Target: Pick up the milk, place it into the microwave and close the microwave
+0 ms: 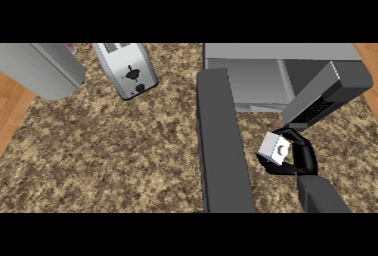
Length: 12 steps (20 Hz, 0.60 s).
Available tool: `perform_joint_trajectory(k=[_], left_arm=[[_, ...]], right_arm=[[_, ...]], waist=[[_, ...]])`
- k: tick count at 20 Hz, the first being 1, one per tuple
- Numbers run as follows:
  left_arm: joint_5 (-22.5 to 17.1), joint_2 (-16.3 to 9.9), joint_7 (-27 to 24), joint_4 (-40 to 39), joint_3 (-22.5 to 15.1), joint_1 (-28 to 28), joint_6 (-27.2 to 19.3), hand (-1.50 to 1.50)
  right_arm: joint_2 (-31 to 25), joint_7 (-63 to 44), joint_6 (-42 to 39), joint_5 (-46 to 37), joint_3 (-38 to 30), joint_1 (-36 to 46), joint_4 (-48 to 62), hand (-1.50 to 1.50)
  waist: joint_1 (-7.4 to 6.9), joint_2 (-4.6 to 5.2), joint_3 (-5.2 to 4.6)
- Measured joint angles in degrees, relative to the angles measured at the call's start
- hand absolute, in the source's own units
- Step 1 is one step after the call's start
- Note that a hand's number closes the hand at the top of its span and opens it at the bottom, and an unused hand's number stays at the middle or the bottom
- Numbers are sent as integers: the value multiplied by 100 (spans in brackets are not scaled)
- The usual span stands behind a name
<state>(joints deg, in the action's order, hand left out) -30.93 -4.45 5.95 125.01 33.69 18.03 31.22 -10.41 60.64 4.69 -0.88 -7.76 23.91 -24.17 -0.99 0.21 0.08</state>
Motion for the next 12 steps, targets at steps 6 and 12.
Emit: perform_joint_trajectory(k=[6,12], left_arm=[[-159,-32,97,6,77,29,5,-150],[-148,-7,57,-112,207,43,103,-150]], right_arm=[[-102,-74,-850,14,218,-60,-282,150],[161,-500,-858,-56,524,-278,-1337,150]], waist=[[47,-20,-5],[88,-36,-10]])
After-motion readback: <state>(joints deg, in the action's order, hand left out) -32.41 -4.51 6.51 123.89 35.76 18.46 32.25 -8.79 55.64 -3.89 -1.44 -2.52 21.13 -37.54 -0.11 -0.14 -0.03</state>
